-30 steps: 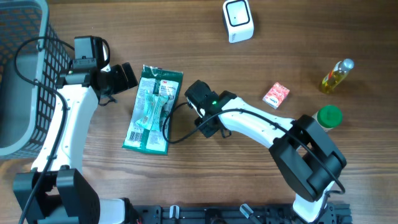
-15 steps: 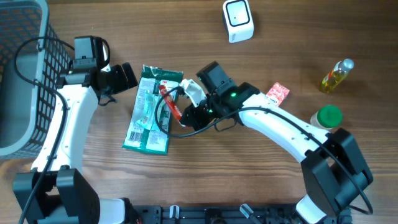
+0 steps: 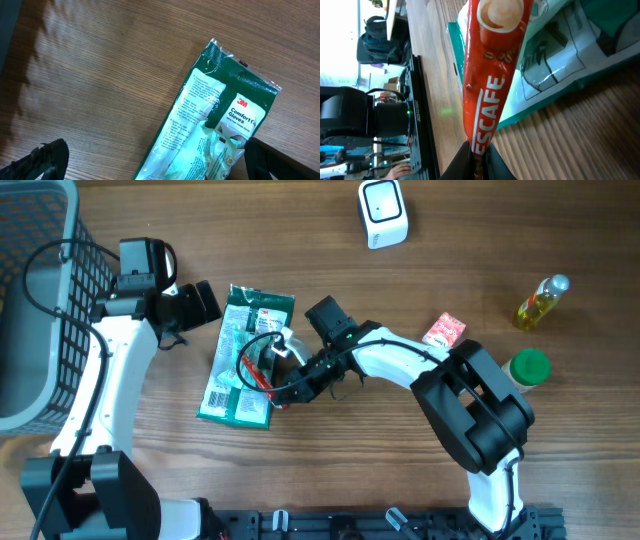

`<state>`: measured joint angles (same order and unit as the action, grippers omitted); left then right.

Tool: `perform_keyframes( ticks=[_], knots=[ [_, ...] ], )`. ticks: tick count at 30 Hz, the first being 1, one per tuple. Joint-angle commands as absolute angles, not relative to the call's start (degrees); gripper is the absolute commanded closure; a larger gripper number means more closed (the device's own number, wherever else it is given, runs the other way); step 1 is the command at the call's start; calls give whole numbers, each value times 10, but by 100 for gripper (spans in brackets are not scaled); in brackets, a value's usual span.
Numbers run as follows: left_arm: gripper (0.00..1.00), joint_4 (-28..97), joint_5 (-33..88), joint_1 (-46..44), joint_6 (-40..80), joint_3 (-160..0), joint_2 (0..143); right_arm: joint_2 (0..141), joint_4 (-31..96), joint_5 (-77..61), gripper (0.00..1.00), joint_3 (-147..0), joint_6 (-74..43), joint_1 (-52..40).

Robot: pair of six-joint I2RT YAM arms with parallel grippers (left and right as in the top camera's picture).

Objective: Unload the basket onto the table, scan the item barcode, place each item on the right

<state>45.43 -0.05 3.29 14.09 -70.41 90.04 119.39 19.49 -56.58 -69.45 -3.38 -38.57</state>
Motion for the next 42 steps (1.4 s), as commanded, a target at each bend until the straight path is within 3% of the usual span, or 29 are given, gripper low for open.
perform_keyframes(
  ticks=[1, 2, 7, 14, 15, 17, 21, 25, 26, 27, 29, 30, 31, 32, 35, 38, 42],
  knots=[
    [0, 454, 4, 34, 144, -708, 898, 1206, 191, -494, 75, -696, -72, -387],
    [0, 454, 4, 34, 144, -708, 898, 1206, 192, -464, 66, -696, -80, -387],
    [0, 454, 4, 34, 144, -708, 898, 1206, 200, -413, 56, -696, -81, -387],
    [0, 454, 4, 34, 144, -708, 898, 1206, 204, -356, 57, -696, -222, -395],
    [0, 454, 4, 34, 144, -708, 898, 1206, 207, -354, 63, -696, -247, -401],
    [0, 454, 4, 34, 144, -708, 898, 1206, 232, -298, 65, -696, -313, -418],
    [0, 454, 4, 34, 144, -708, 898, 1151, 270, -160, 63, -699, -339, -444],
    [0, 454, 4, 34, 144, -708, 898, 1069, 303, -36, 48, -699, -316, -476],
    [0, 454, 4, 34, 144, -708, 898, 1065, 279, -41, 33, -699, -321, -481],
    [0, 454, 4, 34, 144, -708, 898, 1067, 264, -65, 0, -698, -337, -482],
    [0, 454, 4, 34, 144, -708, 898, 1067, 258, -94, 0, -697, -336, -482],
    [0, 454, 4, 34, 144, -708, 898, 1067, 260, -93, 4, -697, -337, -482],
    [0, 454, 4, 34, 144, -708, 898, 1067, 266, -90, 36, -697, -360, -482],
    [0, 454, 4, 34, 144, -708, 898, 1067, 272, -88, 52, -697, -389, -482],
    [0, 454, 4, 34, 144, -708, 898, 1071, 275, -51, 65, -681, -476, -500],
    [0, 454, 4, 34, 144, -708, 898, 1083, 271, -7, 64, -677, -498, -541],
    [0, 454, 4, 34, 144, -708, 898, 1100, 262, 46, 71, -677, -502, -580]
  ],
)
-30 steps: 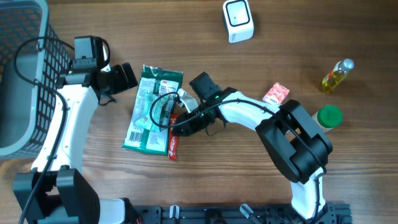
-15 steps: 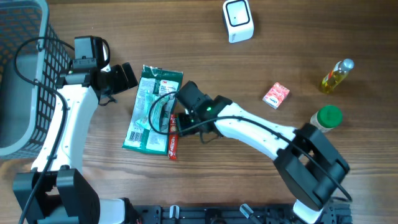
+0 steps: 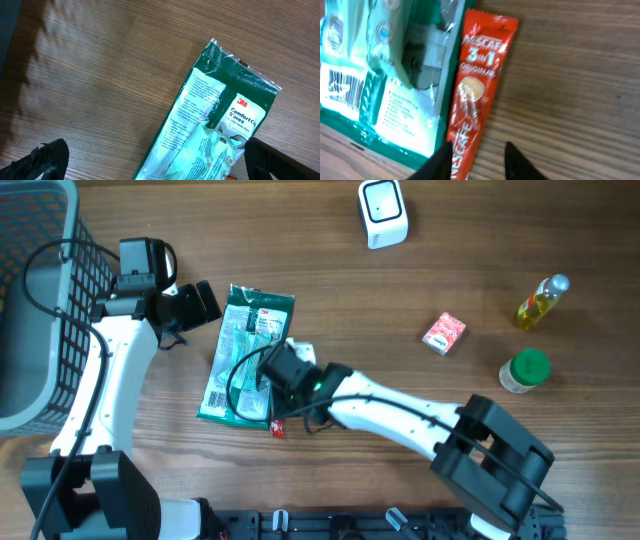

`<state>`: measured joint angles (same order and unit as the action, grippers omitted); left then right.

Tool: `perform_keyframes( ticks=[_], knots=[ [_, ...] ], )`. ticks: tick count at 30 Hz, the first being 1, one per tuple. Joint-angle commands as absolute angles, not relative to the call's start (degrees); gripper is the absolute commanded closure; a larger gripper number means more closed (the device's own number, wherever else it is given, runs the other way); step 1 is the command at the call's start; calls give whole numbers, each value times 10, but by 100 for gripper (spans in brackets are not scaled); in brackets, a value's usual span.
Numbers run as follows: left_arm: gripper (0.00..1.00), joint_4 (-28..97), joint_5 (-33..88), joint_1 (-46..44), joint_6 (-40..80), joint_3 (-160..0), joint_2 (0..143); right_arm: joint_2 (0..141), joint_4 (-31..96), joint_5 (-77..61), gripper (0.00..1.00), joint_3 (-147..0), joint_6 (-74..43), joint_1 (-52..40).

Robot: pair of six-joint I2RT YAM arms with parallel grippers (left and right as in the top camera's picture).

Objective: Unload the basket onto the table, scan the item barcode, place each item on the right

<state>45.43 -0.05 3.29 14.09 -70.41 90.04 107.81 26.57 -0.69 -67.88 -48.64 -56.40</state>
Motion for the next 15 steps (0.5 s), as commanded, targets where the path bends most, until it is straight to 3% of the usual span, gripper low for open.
perform_keyframes(
  ticks=[1, 6, 11, 15],
  knots=[
    [0, 454, 4, 34, 144, -708, 898, 1105, 257, 50, 71, -677, -502, -585],
    [0, 454, 4, 34, 144, -708, 898, 1137, 243, 51, 80, -677, -510, -587],
    [0, 454, 4, 34, 144, -708, 898, 1141, 241, 78, 80, -679, -493, -584],
    [0, 454, 4, 34, 144, -708, 898, 1141, 313, 182, 79, -707, -461, -554]
  ],
)
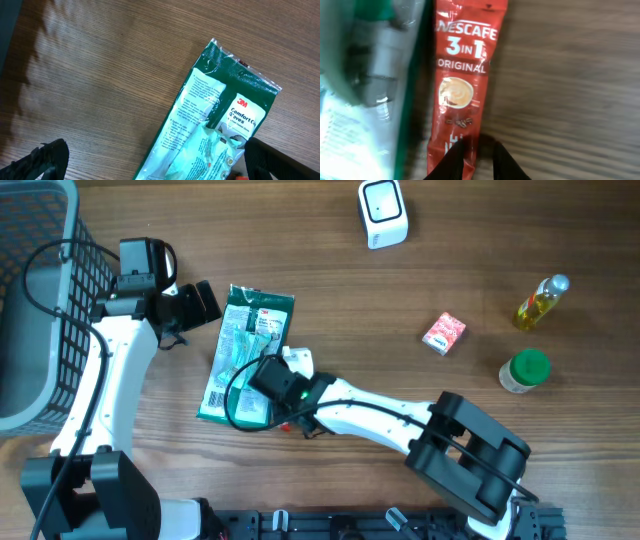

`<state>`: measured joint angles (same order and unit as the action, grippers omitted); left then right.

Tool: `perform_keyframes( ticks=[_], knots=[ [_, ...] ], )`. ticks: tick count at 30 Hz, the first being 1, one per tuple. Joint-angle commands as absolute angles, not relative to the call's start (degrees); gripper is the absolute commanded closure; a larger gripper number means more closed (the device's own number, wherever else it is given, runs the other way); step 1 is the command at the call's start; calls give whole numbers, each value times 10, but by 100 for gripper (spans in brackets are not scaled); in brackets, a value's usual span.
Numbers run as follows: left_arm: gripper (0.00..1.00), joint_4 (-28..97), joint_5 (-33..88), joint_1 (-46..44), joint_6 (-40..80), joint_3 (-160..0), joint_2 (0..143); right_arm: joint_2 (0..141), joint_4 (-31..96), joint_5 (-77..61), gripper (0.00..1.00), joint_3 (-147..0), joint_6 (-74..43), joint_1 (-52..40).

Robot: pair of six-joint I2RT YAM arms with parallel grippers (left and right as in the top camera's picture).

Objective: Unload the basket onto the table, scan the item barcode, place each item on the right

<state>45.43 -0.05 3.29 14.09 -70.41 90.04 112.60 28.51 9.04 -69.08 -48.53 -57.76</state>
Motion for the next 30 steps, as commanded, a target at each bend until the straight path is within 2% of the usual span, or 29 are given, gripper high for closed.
perform_keyframes(
  ticks=[1, 5, 9, 11, 12, 14, 18, 23, 27, 30],
  knots=[
    [0, 454, 4, 34, 144, -708, 898, 1140, 329, 202, 78, -707, -460, -543],
    [0, 454, 4, 34, 144, -708, 898, 1138, 363, 218, 73, -708, -460, -472],
    [0, 454, 4, 34, 144, -708, 898, 1097, 374, 187, 66, -733, -337, -423],
    [0, 454, 4, 34, 144, -708, 898, 1072, 381, 105, 61, -735, -277, -413],
    [0, 454, 4, 34, 144, -708, 898, 1065, 392, 46, 52, -735, -248, -412],
    [0, 454, 4, 34, 144, -708, 898, 1067, 411, 20, 45, -732, -206, -412],
    [0, 454, 4, 34, 144, -708, 898, 1067, 415, 32, 46, -706, -113, -412],
    [0, 454, 4, 34, 144, -708, 898, 1067, 408, 67, 47, -671, -104, -412],
    [0, 454, 4, 34, 144, -708, 898, 1067, 403, 96, 66, -665, -105, -412],
    [0, 454, 4, 34, 144, -708, 898, 1067, 393, 96, 66, -652, -98, -412]
  ],
)
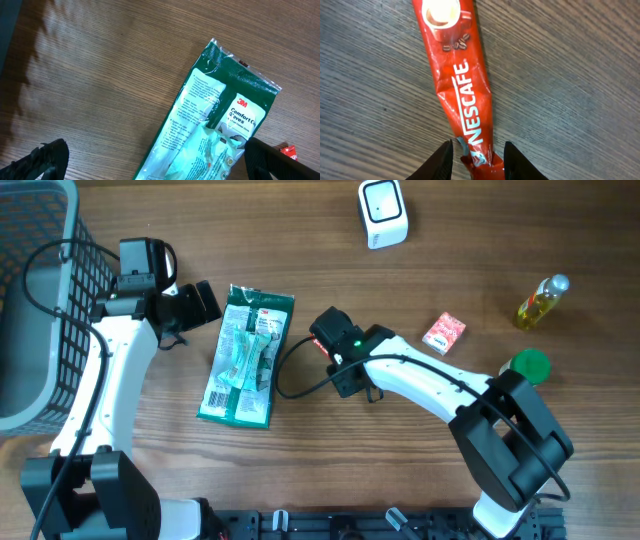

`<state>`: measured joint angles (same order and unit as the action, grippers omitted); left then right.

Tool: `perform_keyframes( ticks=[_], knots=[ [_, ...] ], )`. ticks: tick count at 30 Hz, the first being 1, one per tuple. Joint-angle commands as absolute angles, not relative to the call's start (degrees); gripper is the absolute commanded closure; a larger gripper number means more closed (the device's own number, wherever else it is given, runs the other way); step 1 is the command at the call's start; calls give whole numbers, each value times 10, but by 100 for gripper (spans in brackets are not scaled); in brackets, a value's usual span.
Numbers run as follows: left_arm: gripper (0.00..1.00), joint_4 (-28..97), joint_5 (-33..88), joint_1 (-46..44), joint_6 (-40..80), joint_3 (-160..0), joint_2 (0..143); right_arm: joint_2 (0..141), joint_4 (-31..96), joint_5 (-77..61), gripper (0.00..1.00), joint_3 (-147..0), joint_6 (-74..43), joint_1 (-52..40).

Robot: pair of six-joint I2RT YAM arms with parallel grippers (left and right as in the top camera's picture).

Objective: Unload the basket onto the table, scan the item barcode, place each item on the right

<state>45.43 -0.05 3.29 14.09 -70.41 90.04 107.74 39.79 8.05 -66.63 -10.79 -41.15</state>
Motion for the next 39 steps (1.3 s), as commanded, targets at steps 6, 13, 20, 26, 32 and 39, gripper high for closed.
perform_keyframes(
  ticks=[6, 13, 20, 26, 32, 39],
  knots=[
    [0, 454, 4, 34, 144, -708, 898, 1069, 384, 96, 83, -641, -62, -412],
    [0, 454, 4, 34, 144, -708, 898, 1065, 392, 82, 96, -646, -62, -411],
    [0, 454, 4, 34, 144, -708, 898, 941, 399, -158, 96, -656, -22, -344],
    [0, 454, 4, 34, 144, -708, 898, 924, 399, -529, 96, -655, 98, -256],
    [0, 454, 4, 34, 144, -708, 898, 924, 404, -674, 96, -655, 140, -220],
    [0, 440, 4, 34, 144, -708, 898, 924, 437, -735, 96, -655, 150, -213]
  ],
)
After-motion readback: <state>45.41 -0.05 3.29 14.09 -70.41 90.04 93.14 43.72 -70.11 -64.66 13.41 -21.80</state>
